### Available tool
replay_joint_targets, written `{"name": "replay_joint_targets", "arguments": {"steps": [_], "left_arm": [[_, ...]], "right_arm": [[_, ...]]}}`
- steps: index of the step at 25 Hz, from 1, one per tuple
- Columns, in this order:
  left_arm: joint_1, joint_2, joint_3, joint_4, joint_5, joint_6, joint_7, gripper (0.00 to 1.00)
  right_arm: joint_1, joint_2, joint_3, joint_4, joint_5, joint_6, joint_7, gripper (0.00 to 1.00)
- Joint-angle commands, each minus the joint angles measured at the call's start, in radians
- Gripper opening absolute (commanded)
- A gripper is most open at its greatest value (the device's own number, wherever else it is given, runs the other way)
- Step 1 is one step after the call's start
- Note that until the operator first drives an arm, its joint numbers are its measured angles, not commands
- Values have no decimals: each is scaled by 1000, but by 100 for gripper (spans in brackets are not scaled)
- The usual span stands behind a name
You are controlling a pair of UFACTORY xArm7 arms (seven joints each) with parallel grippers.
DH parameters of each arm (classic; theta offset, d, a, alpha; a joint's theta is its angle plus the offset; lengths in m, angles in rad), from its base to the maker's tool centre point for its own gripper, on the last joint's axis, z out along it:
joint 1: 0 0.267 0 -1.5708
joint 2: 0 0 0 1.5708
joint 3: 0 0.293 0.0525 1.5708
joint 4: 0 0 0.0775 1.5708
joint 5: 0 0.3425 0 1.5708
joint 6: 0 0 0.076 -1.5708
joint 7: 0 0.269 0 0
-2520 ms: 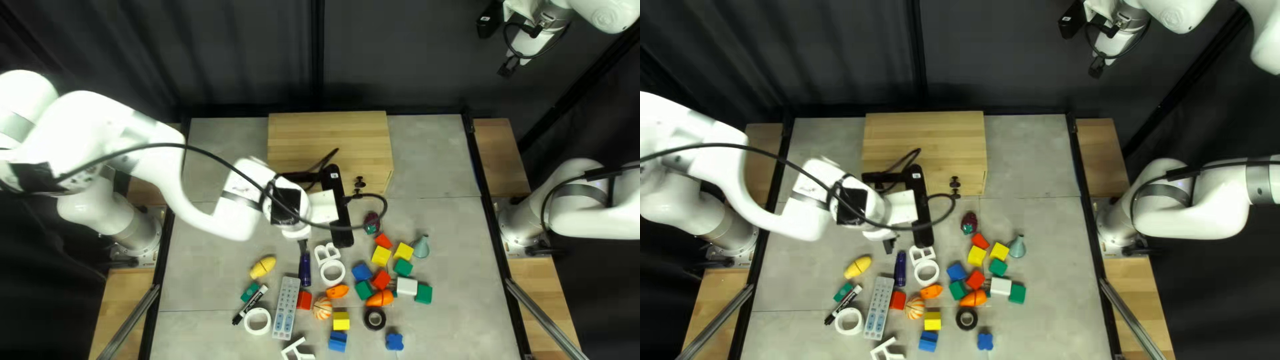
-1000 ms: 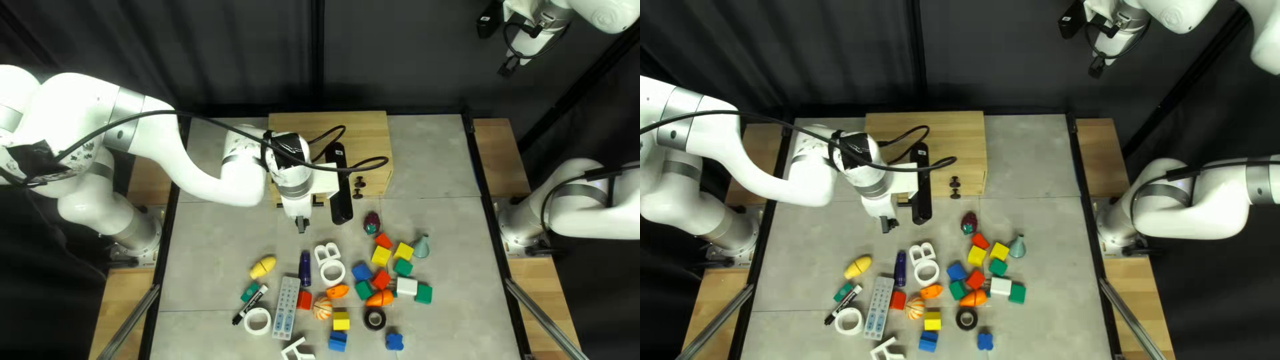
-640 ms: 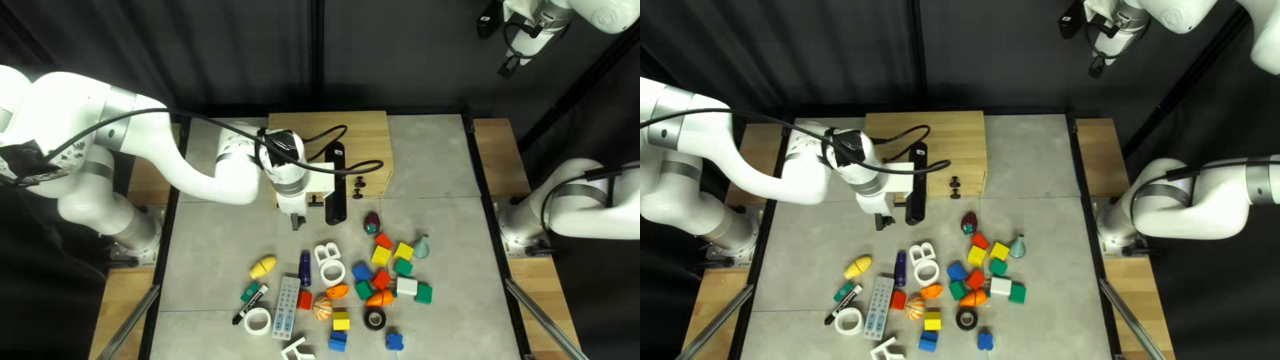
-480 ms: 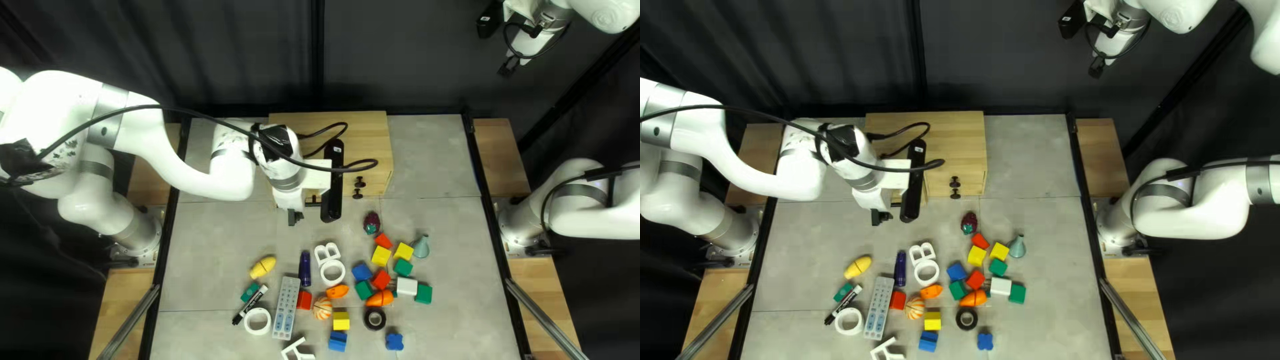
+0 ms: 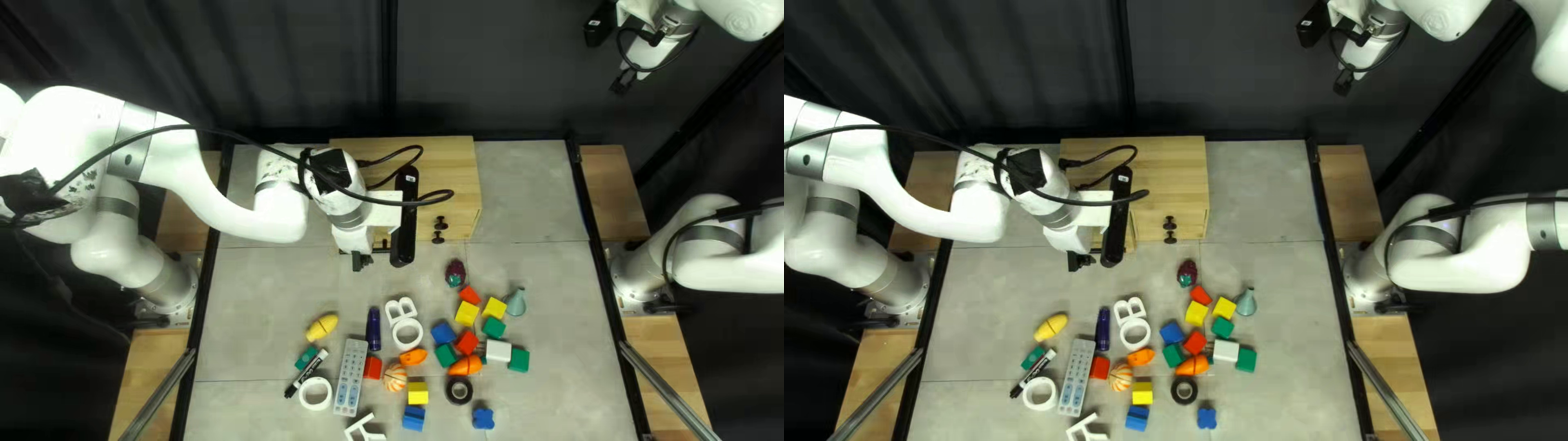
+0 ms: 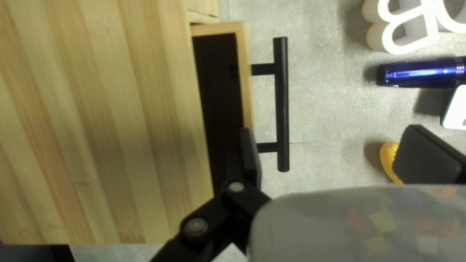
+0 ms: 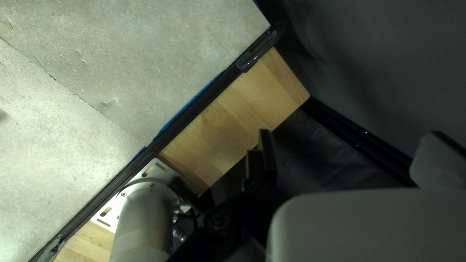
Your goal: Open drawers and place objects into drawer and close
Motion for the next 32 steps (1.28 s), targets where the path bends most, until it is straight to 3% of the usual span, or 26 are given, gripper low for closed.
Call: {"name": "replay_joint_targets", "arguments": {"steps": [1, 32], "left_arm": [[-1, 9, -13, 2, 38, 8, -69, 100], [19, 12, 3, -64, 45, -91, -136, 100]], "right_arm": [[0, 0, 0, 0, 0, 0, 0, 100], [0, 0, 0, 0, 0, 0, 0, 100]]}}
